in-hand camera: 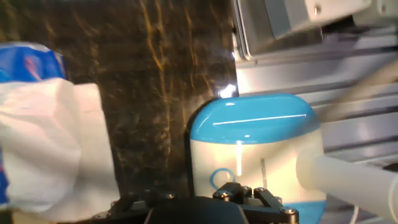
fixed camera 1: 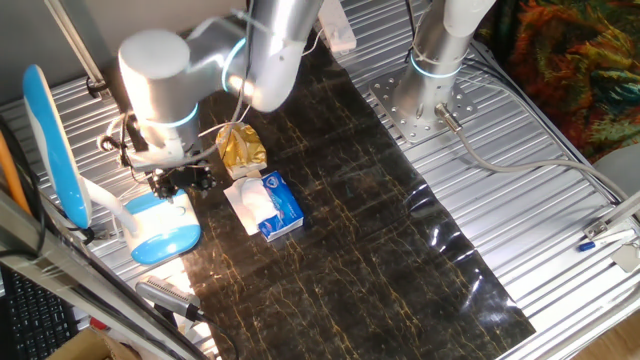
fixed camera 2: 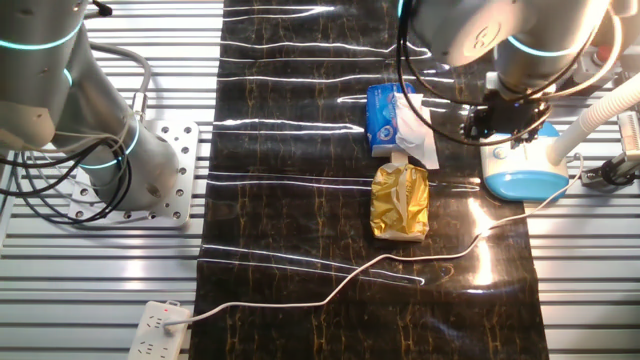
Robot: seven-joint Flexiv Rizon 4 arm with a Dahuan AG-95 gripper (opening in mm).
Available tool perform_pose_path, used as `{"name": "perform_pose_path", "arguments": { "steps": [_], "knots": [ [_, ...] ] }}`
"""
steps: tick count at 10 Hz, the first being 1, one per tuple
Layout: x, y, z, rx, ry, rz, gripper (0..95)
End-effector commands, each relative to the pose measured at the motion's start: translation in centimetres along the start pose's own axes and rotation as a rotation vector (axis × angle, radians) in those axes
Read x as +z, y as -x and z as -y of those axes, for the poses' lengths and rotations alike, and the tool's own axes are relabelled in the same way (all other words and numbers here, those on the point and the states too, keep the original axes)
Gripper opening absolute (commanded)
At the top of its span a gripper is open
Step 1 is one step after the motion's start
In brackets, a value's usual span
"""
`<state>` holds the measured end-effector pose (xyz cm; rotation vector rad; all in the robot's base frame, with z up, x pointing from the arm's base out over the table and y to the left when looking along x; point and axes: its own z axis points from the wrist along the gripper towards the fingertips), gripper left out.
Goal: Turn on the desk lamp by pressing the button
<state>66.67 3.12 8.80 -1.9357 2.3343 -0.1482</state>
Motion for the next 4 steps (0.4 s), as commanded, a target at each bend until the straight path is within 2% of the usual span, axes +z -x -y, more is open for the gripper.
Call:
{"name": "perform_pose_path", "arguments": {
  "steps": [1, 4],
  "knots": [
    [0.04, 0.02, 0.15, 0.001, -0.017, -0.012, 57.0],
    [0.02, 0.02, 0.15, -0.008, -0.016, -0.009, 57.0]
  ]
}}
